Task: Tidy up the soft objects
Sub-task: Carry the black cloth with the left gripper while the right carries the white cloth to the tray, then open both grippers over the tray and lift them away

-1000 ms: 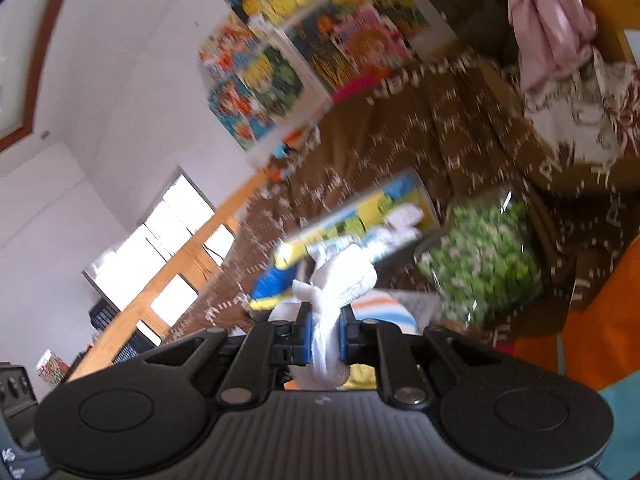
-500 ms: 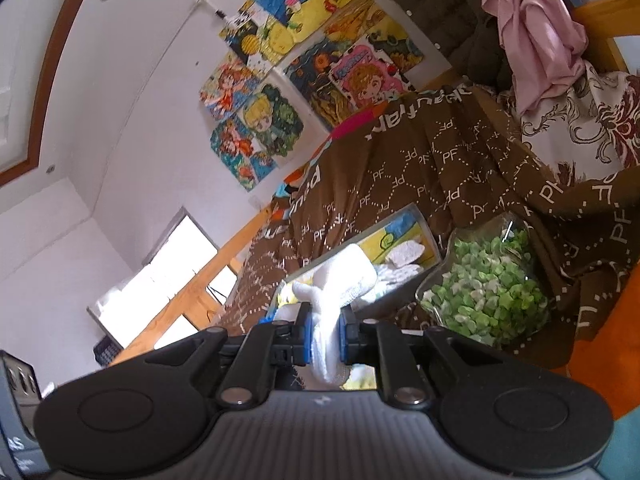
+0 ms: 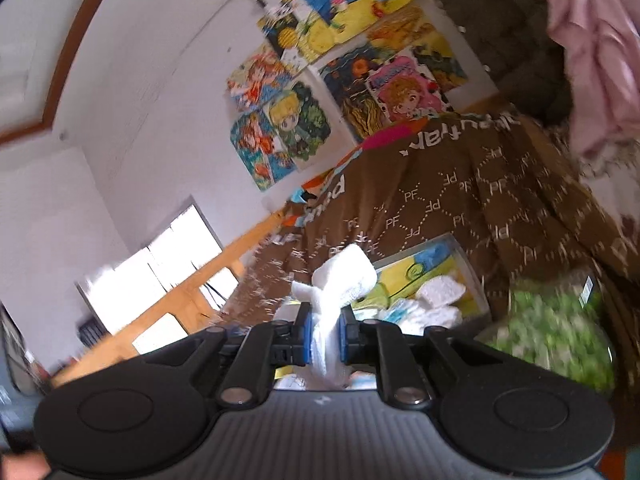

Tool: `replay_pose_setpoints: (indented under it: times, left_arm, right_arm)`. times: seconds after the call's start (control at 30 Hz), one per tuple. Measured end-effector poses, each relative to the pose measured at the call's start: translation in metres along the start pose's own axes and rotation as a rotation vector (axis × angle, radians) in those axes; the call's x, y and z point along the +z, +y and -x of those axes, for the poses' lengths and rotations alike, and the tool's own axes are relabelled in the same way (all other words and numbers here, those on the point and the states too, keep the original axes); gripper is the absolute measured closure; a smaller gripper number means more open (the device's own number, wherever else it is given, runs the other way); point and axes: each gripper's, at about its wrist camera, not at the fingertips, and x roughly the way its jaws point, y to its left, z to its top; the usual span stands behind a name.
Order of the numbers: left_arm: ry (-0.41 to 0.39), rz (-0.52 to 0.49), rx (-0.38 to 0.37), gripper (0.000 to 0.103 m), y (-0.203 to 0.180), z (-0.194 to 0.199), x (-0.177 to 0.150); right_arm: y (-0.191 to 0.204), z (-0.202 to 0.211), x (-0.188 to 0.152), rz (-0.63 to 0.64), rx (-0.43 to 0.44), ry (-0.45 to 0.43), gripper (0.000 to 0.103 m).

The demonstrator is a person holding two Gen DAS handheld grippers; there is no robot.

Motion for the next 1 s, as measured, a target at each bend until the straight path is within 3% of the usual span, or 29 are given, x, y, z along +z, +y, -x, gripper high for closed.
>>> replay_pose_setpoints:
  times: [0.2, 0.3, 0.53, 0.67, 0.83, 1.0]
  left_arm:
    - [-0.041, 0.007, -0.035, 0.091, 0.028, -0.056, 0.032]
    - [-0.048, -0.009, -0.052, 0.091, 0.04, -0.093, 0.043]
    - [-0.025, -0.014, -0.086, 0.091, 0.057, -0.177, 0.054]
    - [0.042, -0.008, -0.074, 0.091, 0.053, -0.21, 0.046]
    - [0.107, 0.045, -0.062, 0.09, 0.055, -0.233, 0.038]
    - [0.147, 0.044, -0.048, 0.087, 0.053, -0.24, 0.033]
  right_arm:
    - [0.0, -0.07, 0.025, 0.083, -0.036, -0.053, 0.088]
    - [-0.014, -0.107, 0.036, 0.043, -0.048, -0.054, 0.088]
    - [-0.043, -0.165, 0.035, -0.046, -0.047, 0.049, 0.085]
    - [-0.053, -0.186, 0.029, -0.07, -0.078, 0.139, 0.085]
    - [-0.058, -0.199, 0.023, -0.075, -0.123, 0.202, 0.084]
    - [-0.066, -0.203, 0.024, -0.116, -0.134, 0.262, 0.075]
